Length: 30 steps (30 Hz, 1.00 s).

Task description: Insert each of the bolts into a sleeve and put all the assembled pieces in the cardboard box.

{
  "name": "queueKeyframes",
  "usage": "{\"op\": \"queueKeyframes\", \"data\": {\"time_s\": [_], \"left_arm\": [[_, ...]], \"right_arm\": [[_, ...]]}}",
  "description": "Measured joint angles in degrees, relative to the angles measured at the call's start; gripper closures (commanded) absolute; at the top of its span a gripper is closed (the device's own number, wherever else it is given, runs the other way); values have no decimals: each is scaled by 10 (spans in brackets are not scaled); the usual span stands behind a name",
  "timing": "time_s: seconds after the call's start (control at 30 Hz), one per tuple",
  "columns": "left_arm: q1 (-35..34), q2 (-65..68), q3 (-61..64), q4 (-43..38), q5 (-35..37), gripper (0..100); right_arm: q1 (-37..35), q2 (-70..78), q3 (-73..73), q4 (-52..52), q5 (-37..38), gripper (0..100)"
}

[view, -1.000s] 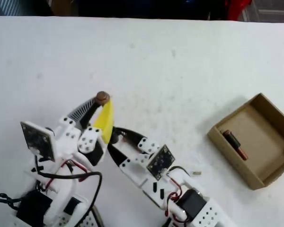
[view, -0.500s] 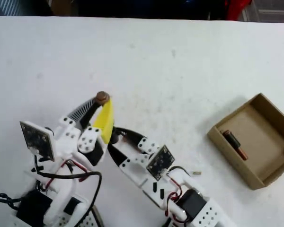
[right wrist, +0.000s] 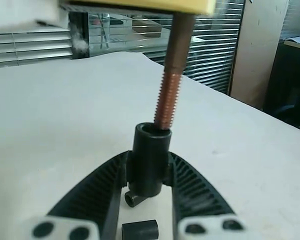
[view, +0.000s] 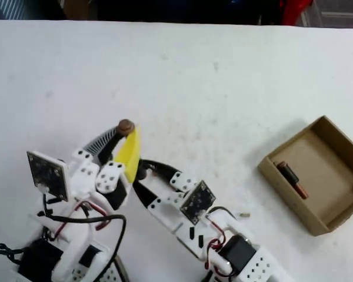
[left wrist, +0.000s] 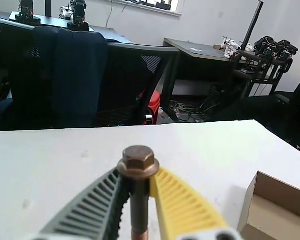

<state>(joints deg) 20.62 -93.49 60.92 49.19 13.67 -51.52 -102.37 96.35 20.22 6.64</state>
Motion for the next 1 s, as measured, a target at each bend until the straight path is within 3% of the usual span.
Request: {"op": "queueKeyframes", "data": {"time_s": [0.73,1.0], "left_arm": [[46,-1,-1,3,-1,978],[47,9,12,-55,-1,978]], "right_arm": [[44,1,-7,1,-16,981],[47,-1,-7,0,-16,981]]}}
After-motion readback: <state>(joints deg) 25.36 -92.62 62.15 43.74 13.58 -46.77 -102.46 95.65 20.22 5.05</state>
